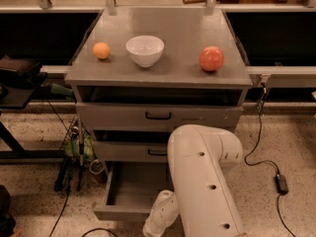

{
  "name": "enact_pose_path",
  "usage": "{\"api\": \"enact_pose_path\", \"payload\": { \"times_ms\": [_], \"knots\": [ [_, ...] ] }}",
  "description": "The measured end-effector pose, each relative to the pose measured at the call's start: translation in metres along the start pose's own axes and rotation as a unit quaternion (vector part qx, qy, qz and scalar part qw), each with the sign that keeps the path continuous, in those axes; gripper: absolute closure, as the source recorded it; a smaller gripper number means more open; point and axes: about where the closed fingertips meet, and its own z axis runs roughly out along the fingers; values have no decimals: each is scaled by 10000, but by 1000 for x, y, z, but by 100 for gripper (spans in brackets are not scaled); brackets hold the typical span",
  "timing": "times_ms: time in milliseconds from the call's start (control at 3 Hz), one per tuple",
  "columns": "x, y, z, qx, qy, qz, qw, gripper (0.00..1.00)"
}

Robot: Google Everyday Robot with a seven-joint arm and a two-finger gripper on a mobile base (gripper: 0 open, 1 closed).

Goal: Close bottom drawer

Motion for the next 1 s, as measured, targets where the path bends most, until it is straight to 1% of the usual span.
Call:
{"api": "enact_pose_path", "payload": {
  "times_ms": [333,667,1000],
  "knots": [
    [-54,-14,-12,264,-112,-306,9991,0],
    [-103,-27,-24,538,-256,-519,9969,0],
    [-145,-29,-35,758,-421,-767,9933,0]
  ]
}}
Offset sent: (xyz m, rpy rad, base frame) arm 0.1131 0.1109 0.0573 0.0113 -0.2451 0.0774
